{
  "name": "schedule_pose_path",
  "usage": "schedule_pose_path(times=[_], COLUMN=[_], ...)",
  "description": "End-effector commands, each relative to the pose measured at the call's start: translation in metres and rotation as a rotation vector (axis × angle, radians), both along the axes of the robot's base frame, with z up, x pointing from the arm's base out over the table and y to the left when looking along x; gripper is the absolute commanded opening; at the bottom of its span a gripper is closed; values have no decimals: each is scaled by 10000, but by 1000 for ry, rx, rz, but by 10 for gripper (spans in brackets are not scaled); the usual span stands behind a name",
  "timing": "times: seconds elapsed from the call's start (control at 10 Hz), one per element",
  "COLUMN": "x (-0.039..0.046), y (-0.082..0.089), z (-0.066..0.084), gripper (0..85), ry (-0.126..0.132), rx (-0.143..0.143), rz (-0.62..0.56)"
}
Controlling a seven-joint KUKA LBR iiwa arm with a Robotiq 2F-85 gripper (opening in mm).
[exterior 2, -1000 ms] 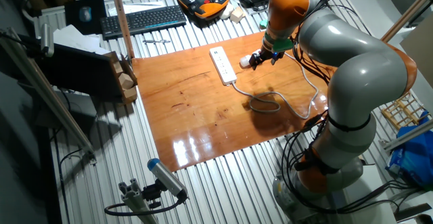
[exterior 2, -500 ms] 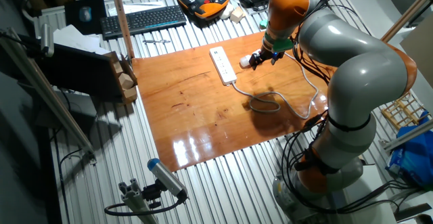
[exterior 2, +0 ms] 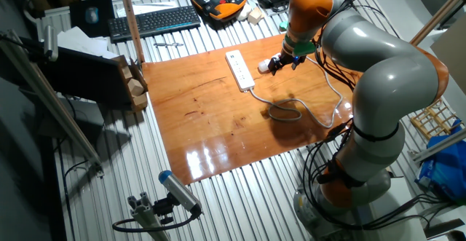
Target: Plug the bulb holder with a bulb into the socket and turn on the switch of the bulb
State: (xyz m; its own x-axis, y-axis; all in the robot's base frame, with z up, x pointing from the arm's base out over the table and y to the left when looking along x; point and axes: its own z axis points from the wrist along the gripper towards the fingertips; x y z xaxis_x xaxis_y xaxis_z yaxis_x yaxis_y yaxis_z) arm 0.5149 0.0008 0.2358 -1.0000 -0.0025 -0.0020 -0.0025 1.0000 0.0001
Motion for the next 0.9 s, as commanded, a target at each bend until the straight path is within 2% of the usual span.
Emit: schedule_pose_path(times=[0.0, 0.1, 0.4, 0.8], x=[0, -5, -4, -21], y=[0, 7, 12, 64], z=[-1, 6, 22, -6], gripper=[0, 0, 0, 0], ry=[0, 60, 61, 32], rx=[0, -22, -24, -25], rz=[0, -20, -21, -53])
